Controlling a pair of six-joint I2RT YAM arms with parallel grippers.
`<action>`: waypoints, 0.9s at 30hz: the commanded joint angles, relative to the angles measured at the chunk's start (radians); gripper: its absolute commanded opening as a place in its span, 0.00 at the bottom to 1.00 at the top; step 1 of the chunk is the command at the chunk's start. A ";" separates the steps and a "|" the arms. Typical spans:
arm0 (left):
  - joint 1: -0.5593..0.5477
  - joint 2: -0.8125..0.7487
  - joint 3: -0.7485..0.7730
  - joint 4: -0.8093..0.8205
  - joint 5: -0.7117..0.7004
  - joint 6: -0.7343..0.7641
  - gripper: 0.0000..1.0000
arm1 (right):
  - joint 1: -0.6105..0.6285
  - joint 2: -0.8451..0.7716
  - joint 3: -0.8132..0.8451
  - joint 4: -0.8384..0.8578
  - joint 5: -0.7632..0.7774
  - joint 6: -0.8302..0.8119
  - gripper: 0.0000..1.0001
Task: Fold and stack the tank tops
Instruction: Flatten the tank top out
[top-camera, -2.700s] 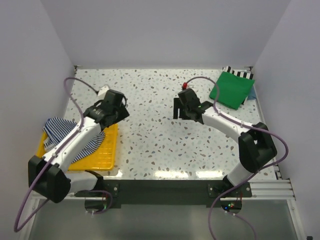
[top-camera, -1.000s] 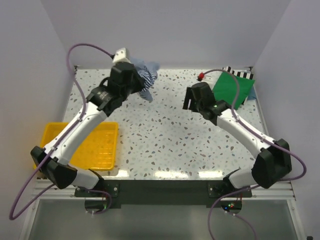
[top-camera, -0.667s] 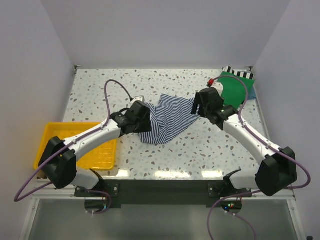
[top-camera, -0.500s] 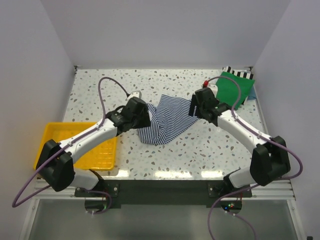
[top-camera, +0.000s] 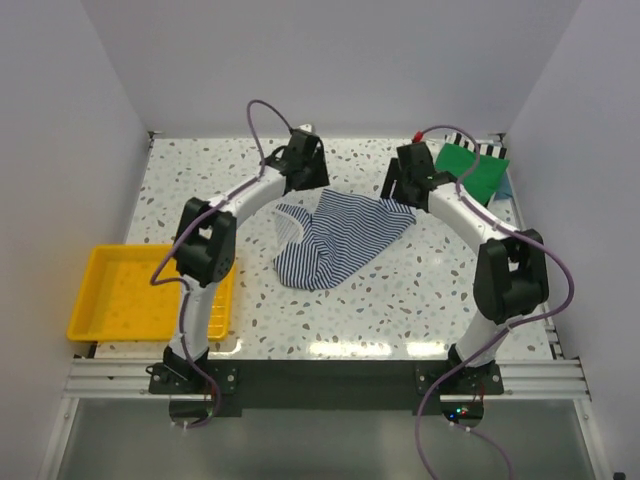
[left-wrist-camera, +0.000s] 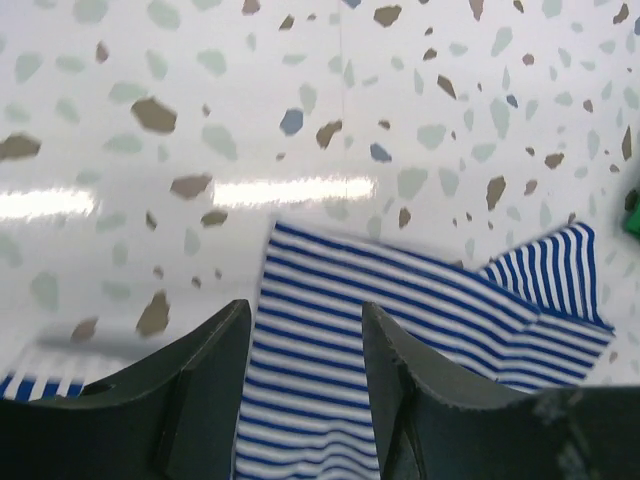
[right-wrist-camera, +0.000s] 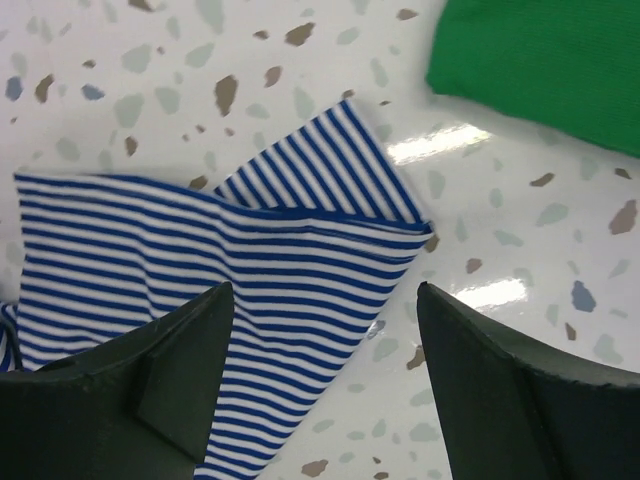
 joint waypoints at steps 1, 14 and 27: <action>0.005 0.153 0.222 -0.080 0.032 0.107 0.53 | -0.055 -0.020 0.006 0.017 -0.040 0.007 0.77; 0.008 0.314 0.274 -0.011 0.079 0.207 0.54 | -0.116 0.016 -0.014 0.079 -0.071 -0.028 0.77; -0.012 0.362 0.238 -0.002 0.022 0.211 0.40 | -0.153 0.375 0.319 0.028 -0.123 -0.198 0.73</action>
